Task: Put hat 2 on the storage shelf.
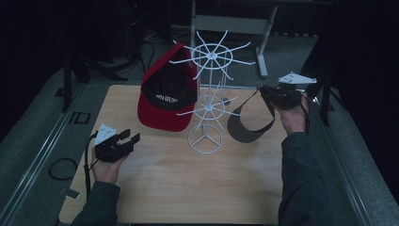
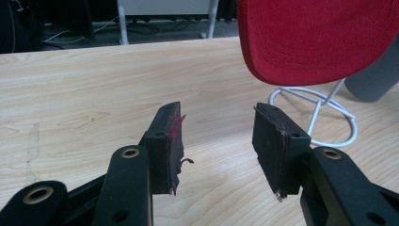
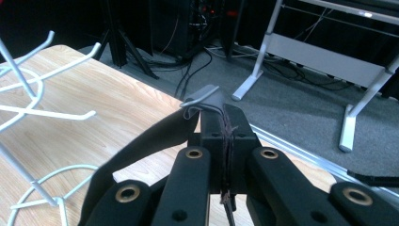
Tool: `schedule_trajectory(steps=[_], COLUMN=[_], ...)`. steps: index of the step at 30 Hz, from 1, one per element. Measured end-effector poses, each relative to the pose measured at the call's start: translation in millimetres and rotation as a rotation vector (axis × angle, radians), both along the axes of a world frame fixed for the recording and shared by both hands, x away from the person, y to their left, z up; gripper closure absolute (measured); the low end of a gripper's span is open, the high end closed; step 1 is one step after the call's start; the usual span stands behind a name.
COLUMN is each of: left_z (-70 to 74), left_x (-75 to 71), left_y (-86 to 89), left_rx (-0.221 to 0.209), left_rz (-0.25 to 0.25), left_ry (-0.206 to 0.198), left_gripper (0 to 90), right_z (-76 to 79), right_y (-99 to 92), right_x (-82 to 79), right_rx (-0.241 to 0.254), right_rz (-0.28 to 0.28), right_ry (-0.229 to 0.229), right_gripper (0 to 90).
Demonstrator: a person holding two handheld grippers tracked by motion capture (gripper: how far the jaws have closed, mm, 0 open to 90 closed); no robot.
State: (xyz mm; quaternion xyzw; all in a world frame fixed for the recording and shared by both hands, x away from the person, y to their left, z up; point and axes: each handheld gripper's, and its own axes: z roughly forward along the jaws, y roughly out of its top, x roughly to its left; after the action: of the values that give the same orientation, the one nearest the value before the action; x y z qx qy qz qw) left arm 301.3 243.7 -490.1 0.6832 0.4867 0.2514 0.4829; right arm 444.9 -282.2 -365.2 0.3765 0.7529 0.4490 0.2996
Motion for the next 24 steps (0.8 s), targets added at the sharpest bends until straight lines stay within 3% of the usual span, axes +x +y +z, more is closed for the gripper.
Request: schedule_trajectory(steps=[24], left_z=[-0.6], left_x=[-0.8], left_y=[1.4], left_rx=[-0.004], left_rz=[0.004], left_ry=[0.000], left_gripper=[53.4], right_z=[14.0], right_y=[3.8], right_x=[-13.0], right_rx=[0.008], right_rz=[0.049], right_ry=[-0.038], right_gripper=[88.9])
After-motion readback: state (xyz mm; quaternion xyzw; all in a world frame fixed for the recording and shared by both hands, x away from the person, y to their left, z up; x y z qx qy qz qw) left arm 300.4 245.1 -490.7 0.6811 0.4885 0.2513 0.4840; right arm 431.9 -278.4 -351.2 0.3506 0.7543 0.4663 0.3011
